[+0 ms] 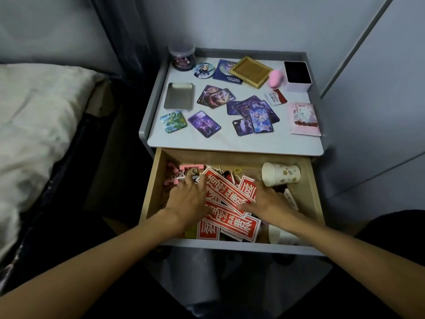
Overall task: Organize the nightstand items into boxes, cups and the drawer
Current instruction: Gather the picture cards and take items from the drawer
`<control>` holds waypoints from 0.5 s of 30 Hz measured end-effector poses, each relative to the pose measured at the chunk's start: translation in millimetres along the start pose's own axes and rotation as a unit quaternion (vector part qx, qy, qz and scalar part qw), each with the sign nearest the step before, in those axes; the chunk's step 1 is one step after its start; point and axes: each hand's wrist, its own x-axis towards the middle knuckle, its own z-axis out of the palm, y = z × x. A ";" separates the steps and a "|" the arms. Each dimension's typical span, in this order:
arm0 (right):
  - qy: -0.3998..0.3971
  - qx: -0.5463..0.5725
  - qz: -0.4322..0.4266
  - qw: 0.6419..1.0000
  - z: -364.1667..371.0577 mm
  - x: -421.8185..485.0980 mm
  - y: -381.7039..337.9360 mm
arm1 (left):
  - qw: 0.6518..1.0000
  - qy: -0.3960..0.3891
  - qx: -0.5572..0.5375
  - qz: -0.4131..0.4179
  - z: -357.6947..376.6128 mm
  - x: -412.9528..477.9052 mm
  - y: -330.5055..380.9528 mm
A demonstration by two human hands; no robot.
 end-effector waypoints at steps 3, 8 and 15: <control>0.048 0.003 0.005 0.999 17.4 7.9 0.5 | 0.994 -0.058 -0.087 -0.012 9.9 -0.6 -4.0; 0.106 -0.053 -0.015 0.993 24.5 9.3 -7.2 | 0.965 -0.131 -0.222 -0.043 31.6 5.4 -11.4; 0.072 0.166 0.015 0.983 6.1 16.5 -9.0 | 0.938 -0.082 -0.325 -0.083 37.0 14.2 -6.7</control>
